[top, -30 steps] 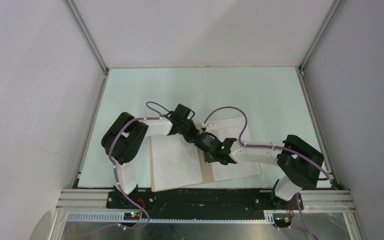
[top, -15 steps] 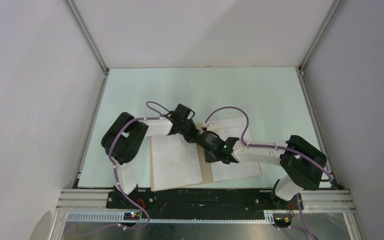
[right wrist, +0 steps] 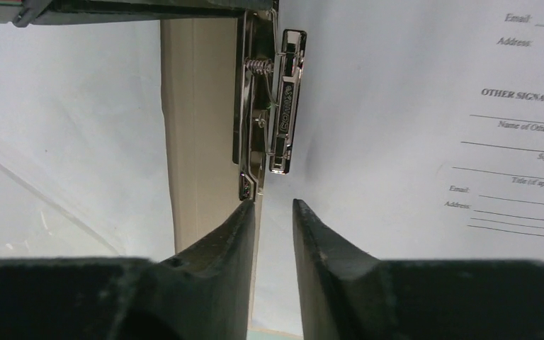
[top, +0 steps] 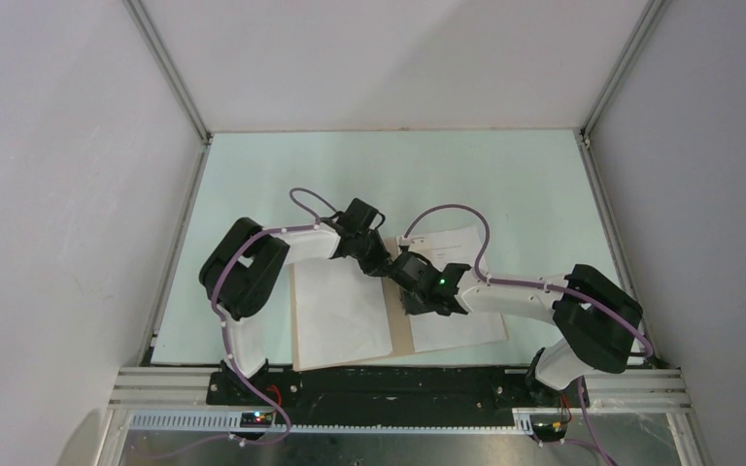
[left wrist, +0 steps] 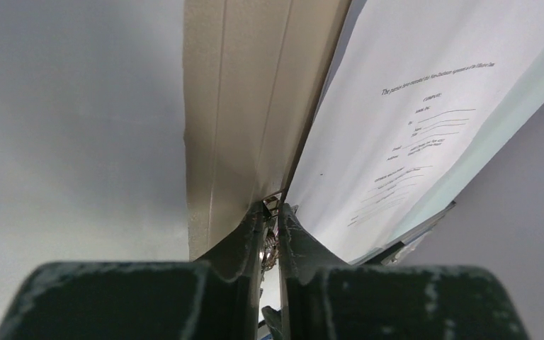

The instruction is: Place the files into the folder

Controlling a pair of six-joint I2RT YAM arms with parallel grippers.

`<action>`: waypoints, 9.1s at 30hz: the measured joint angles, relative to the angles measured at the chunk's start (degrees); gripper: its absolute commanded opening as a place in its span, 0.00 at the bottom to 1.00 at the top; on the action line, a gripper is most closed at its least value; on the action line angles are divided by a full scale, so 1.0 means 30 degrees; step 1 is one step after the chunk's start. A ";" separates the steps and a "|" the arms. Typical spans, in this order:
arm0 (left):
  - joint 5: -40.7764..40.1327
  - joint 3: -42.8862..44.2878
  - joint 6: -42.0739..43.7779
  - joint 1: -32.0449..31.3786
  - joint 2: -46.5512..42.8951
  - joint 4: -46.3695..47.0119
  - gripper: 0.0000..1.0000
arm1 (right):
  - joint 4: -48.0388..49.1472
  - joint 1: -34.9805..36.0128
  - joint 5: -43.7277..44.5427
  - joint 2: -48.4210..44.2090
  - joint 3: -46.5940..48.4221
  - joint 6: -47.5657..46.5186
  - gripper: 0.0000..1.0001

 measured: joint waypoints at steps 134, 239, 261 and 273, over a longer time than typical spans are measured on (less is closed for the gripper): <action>-0.4517 -1.1081 0.6113 0.7664 -1.8054 -0.5399 1.00 | -0.4262 -0.4728 -0.1421 0.2710 0.6805 -0.3191 0.00; -0.8684 0.0619 0.5464 -0.2572 -1.6094 -0.8313 0.98 | 0.2004 -0.3723 -0.5348 0.4976 0.5552 0.2157 0.32; -1.0513 0.6630 0.6397 -0.6309 -0.8794 -0.8021 0.98 | 0.1865 -0.8612 -0.5085 -0.3133 0.0648 0.2441 0.49; -0.9602 0.7439 0.6900 -0.7031 -0.6091 -0.6047 0.98 | -0.1530 -1.1846 -0.3016 -0.9785 -0.0284 0.1071 0.55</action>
